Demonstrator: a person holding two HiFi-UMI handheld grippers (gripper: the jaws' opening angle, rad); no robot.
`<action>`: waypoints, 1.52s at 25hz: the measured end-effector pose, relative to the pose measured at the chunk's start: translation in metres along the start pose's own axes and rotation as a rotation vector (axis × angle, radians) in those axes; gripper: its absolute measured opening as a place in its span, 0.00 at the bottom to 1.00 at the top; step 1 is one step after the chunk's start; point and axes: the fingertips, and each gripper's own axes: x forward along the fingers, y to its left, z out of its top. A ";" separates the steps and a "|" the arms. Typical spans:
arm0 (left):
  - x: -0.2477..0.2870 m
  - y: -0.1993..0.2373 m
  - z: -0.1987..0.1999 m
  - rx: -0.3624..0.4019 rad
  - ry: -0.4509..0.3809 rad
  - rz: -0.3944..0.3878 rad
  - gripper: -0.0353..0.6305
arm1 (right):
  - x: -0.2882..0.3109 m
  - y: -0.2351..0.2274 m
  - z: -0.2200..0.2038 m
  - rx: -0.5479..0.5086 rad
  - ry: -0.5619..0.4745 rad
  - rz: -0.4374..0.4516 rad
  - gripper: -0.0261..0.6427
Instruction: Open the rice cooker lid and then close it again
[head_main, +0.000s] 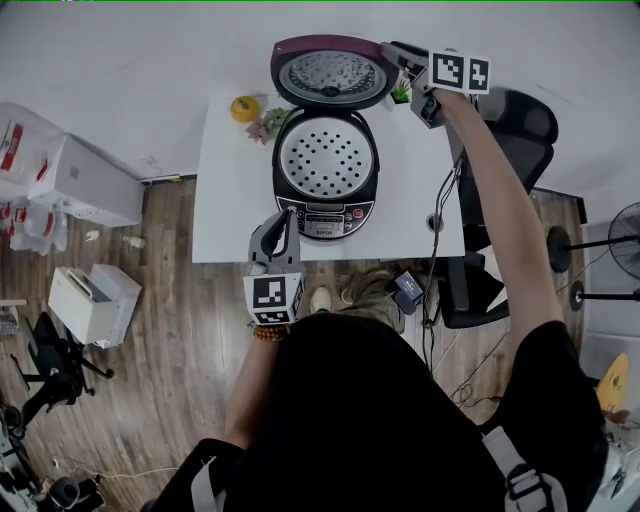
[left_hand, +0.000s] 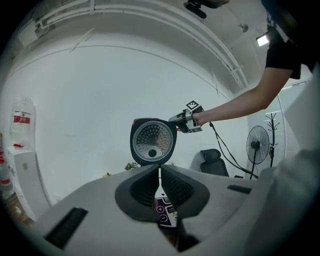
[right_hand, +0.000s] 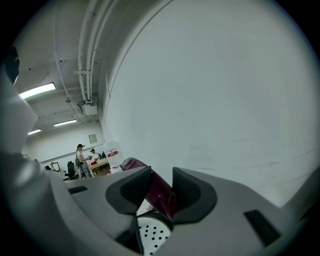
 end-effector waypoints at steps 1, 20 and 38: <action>0.000 0.000 0.000 0.001 0.000 0.000 0.10 | -0.001 0.000 0.000 0.003 -0.003 -0.001 0.25; -0.001 -0.002 -0.003 0.002 0.007 -0.001 0.10 | -0.017 0.015 -0.015 0.001 -0.063 0.005 0.26; 0.000 -0.007 -0.007 0.008 0.018 -0.021 0.10 | -0.033 0.033 -0.034 -0.020 -0.098 0.015 0.26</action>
